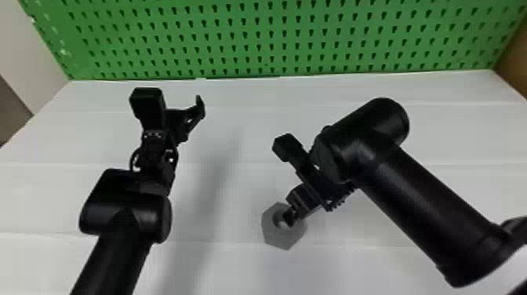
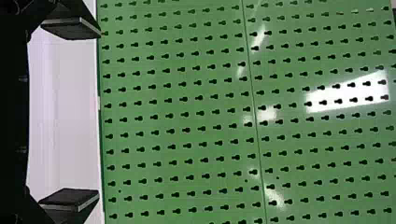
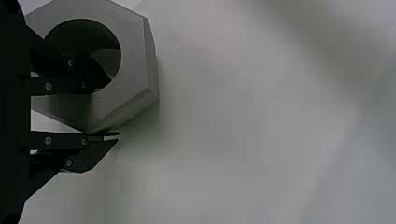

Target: Pick up the hex nut

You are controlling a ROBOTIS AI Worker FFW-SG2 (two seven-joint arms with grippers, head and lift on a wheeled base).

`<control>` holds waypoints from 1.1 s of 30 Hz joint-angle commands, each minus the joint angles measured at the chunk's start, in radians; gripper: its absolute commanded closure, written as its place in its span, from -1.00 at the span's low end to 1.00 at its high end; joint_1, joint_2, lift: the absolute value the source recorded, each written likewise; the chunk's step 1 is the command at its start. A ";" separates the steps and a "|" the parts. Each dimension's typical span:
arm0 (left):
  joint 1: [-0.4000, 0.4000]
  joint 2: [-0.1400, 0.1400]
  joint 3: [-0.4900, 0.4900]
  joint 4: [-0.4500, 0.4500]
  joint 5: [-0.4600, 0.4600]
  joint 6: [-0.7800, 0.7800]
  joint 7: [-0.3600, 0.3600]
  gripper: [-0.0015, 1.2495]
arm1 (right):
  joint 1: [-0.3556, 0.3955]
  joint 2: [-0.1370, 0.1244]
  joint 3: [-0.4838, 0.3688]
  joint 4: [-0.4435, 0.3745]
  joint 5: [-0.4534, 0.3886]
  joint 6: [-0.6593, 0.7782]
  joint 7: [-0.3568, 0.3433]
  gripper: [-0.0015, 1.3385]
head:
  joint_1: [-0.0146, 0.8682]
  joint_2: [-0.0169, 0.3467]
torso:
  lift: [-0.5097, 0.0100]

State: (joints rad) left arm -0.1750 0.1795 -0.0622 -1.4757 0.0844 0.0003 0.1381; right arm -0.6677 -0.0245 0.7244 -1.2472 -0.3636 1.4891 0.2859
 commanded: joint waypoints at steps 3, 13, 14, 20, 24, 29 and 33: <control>0.000 0.000 -0.002 0.000 0.000 0.000 0.000 -0.86 | -0.003 0.000 0.010 0.000 -0.001 -0.007 0.039 0.59 | 0.81 -0.09 | 0.64; 0.006 0.000 0.002 0.000 0.000 -0.003 0.000 -0.86 | 0.002 -0.005 0.004 -0.041 0.009 -0.027 0.079 0.59 | 0.81 -0.09 | 0.64; 0.008 0.000 0.002 0.000 0.002 -0.003 0.000 -0.86 | 0.003 -0.006 -0.003 -0.049 0.012 -0.029 0.079 0.59 | 0.81 -0.09 | 0.64; 0.012 0.000 0.005 -0.002 0.002 -0.006 0.000 -0.86 | 0.025 -0.008 -0.063 -0.112 0.038 -0.027 0.079 0.59 | 0.81 -0.09 | 0.64; 0.014 0.000 0.005 -0.002 0.003 -0.006 0.000 -0.86 | 0.048 -0.009 -0.106 -0.163 0.071 -0.027 0.079 0.59 | 0.81 -0.09 | 0.64; 0.015 0.000 0.004 -0.002 0.006 -0.006 0.001 -0.86 | 0.099 -0.009 -0.197 -0.222 0.104 -0.066 0.079 0.60 | 0.81 -0.09 | 0.64; 0.017 0.000 0.004 -0.002 0.008 -0.006 0.000 -0.86 | 0.143 -0.009 -0.272 -0.256 0.118 -0.119 0.079 0.60 | 0.81 -0.09 | 0.64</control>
State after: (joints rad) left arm -0.1598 0.1795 -0.0581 -1.4770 0.0900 -0.0061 0.1382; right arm -0.5676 -0.0337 0.5259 -1.4682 -0.2590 1.4191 0.3650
